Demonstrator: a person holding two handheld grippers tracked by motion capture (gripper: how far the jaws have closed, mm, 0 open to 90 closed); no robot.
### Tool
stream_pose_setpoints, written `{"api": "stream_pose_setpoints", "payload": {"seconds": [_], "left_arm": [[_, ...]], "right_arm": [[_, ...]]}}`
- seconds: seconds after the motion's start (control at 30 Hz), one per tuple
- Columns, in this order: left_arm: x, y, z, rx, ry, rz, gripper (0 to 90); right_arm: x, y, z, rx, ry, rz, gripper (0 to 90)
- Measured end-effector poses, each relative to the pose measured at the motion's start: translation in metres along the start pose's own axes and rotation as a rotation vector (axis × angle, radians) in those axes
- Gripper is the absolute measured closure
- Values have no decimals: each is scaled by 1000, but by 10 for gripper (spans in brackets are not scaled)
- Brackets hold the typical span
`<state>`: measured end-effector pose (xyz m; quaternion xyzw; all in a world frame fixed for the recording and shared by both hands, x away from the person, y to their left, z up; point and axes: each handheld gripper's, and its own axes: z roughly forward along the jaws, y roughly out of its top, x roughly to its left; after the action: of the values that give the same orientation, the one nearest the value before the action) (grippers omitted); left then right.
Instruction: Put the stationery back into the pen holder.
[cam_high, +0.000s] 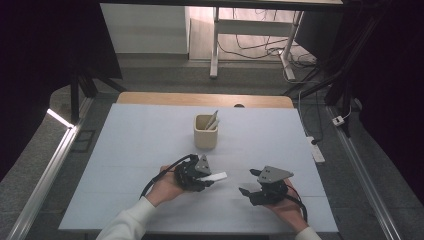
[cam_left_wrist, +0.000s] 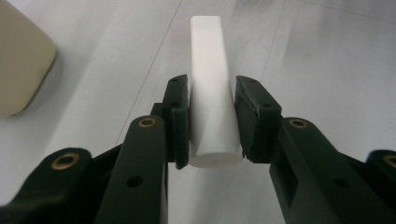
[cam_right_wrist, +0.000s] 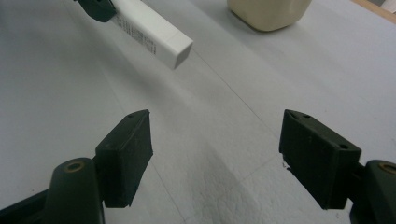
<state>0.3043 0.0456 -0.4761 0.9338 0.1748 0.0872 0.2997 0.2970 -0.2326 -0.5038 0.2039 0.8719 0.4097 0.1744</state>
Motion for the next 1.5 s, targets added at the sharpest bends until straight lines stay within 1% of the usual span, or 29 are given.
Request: {"api": "stream_pose_setpoints", "payload": {"seconds": [0.23, 0.37, 0.47, 0.53, 0.63, 0.77, 0.87, 0.97, 1.07, 1.2, 1.23, 1.27, 1.33, 1.37, 1.43, 1.5], "left_arm": [[-4, 4, 3, 0, -11, 15, 661], [-6, 6, 4, -1, -19, 23, 661], [-8, 8, 5, 0, -23, 32, 661], [-9, 8, 5, -1, -25, 33, 661], [-10, 9, 5, -6, -27, 30, 661], [-11, 10, 4, -11, -31, 35, 661], [-11, 10, 3, -13, -31, 32, 661], [-11, 9, 3, -14, -29, 31, 661], [-12, 10, 2, -16, -30, 34, 661], [-12, 10, 3, -12, -32, 36, 661], [-12, 10, 4, -11, -33, 37, 661], [-12, 10, 4, -10, -34, 39, 661], [-12, 10, 4, -8, -35, 41, 661], [-13, 10, 5, -8, -35, 41, 661], [-13, 10, 5, -6, -35, 44, 661], [-13, 11, 5, -7, -41, 45, 660]], "right_arm": [[4, 6, 5, 0, 14, -18, 249], [6, 13, 10, 7, 22, -36, 254], [8, 18, 14, 22, 38, -56, 282], [10, 22, 16, 20, 44, -67, 283], [12, 27, 19, 39, 45, -98, 285], [15, 33, 26, 52, 59, -129, 293], [18, 37, 30, 76, 58, -161, 295], [20, 40, 34, 87, 68, -174, 311], [21, 43, 36, 105, 74, -198, 320], [23, 45, 38, 118, 71, -224, 332], [24, 45, 39, 114, 69, -213, 337], [23, 45, 40, 120, 70, -233, 343], [25, 46, 41, 126, 72, -230, 363], [25, 47, 41, 132, 74, -250, 375], [27, 49, 41, 137, 82, -262, 408], [29, 50, 42, 151, 92, -297, 462]]}}
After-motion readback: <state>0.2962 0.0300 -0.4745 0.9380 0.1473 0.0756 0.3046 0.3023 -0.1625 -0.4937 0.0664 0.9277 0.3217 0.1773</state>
